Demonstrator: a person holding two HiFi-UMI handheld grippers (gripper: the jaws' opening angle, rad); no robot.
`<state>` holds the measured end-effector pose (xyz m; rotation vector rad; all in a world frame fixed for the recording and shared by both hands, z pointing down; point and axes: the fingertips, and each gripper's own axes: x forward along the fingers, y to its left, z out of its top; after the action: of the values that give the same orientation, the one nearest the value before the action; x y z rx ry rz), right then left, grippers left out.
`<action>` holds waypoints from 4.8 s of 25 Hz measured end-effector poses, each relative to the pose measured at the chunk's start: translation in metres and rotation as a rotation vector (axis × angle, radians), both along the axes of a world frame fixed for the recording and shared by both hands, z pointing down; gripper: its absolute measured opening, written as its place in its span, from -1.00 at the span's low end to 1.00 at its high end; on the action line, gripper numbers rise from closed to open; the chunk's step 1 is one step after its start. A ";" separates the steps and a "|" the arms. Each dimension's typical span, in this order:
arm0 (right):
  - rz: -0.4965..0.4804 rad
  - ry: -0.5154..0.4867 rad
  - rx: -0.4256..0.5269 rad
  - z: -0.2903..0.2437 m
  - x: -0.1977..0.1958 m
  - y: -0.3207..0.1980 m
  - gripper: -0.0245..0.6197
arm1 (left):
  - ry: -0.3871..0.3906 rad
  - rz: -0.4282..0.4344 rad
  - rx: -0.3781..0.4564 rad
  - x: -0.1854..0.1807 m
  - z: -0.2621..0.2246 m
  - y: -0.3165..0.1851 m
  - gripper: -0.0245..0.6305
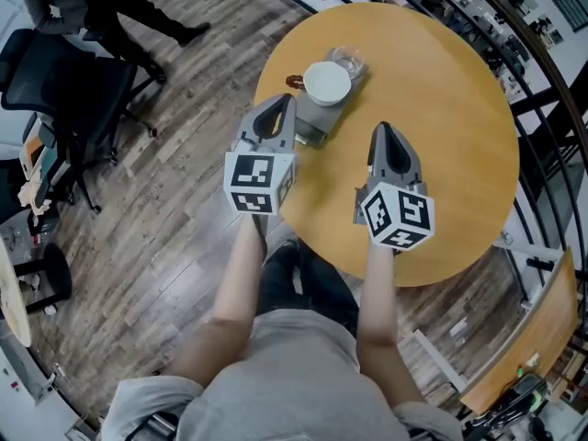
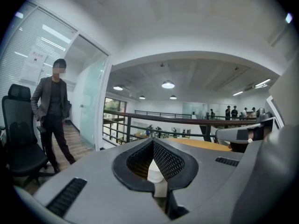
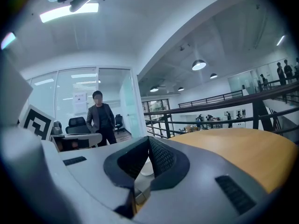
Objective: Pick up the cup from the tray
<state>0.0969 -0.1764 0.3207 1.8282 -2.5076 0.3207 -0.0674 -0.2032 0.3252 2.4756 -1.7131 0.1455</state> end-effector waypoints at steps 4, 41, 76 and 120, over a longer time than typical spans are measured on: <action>-0.008 -0.008 0.001 0.003 0.016 -0.021 -0.90 | -0.010 -0.029 -0.006 0.006 0.008 -0.021 -0.91; 0.017 -0.006 -0.137 0.081 0.024 -0.080 -0.90 | -0.145 0.020 -0.134 -0.017 0.144 -0.095 -0.47; 0.000 0.067 -0.223 0.120 0.009 -0.095 -0.90 | -0.313 0.895 -0.041 0.019 0.147 -0.110 -0.68; -0.004 0.046 -0.233 0.122 0.007 -0.084 -0.90 | -0.147 0.619 -0.042 0.027 0.115 -0.080 -0.77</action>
<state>0.1044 -0.2602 0.4431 1.7209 -2.3302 0.5390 -0.0400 -0.2835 0.4400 2.9322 -0.9069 0.4217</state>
